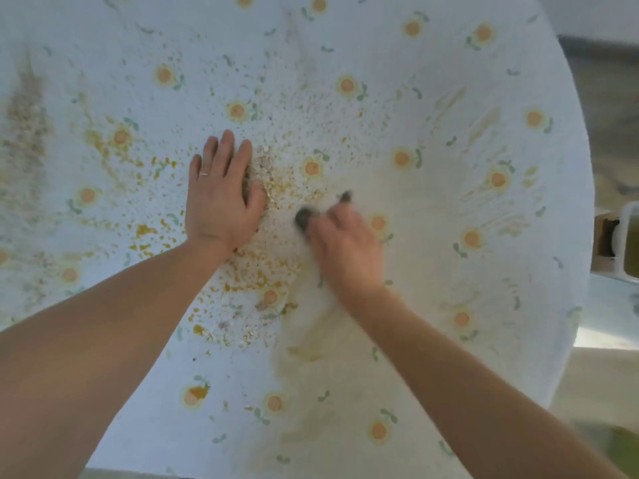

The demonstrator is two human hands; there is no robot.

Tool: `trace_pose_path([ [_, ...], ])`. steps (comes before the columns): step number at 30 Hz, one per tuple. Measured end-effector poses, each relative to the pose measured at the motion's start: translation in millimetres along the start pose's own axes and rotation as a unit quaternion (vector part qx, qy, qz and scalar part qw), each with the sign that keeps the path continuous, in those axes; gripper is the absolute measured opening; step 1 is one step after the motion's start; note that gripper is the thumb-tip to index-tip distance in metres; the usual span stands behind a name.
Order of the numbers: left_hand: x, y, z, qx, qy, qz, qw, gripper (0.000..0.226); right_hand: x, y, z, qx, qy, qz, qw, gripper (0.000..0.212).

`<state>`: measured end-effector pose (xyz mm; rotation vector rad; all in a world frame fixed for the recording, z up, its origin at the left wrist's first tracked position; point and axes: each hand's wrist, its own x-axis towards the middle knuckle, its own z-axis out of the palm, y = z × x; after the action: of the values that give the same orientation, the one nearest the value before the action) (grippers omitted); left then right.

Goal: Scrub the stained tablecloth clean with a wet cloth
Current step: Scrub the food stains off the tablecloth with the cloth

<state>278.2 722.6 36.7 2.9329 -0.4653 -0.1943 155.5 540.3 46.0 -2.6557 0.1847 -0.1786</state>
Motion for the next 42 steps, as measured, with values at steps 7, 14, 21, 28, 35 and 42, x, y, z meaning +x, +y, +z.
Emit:
trace_pose_path([
  [7, 39.7, -6.1, -6.1, 0.009, 0.008, 0.035, 0.999, 0.063, 14.1, 71.6, -40.8, -0.051, 0.018, -0.020, 0.998, 0.017],
  [14, 40.5, -7.8, -5.1, -0.006, 0.000, 0.020, 1.000, 0.064, 103.8, 60.5, -25.0, -0.071, 0.061, 0.173, 0.981, 0.021],
  [21, 43.0, -7.7, -8.7, -0.005, 0.000, 0.035, 0.999, 0.065, 10.0, 6.3, -9.1, -0.008, -0.098, -0.146, 0.984, 0.016],
  [28, 59.8, -9.0, -12.4, 0.006, 0.001, 0.052, 0.999, 0.063, 127.2, 108.2, -48.5, -0.096, 0.086, 0.248, 0.960, 0.023],
  [35, 96.1, -9.4, -13.3, 0.020, 0.000, 0.060, 0.998, 0.063, 80.4, 5.8, -2.9, -0.038, -0.074, -0.029, 0.996, 0.018],
  [42, 96.3, -10.7, -11.2, 0.002, 0.008, 0.059, 0.998, 0.062, 115.7, 101.0, -44.2, -0.094, 0.030, 0.093, 0.991, 0.024],
])
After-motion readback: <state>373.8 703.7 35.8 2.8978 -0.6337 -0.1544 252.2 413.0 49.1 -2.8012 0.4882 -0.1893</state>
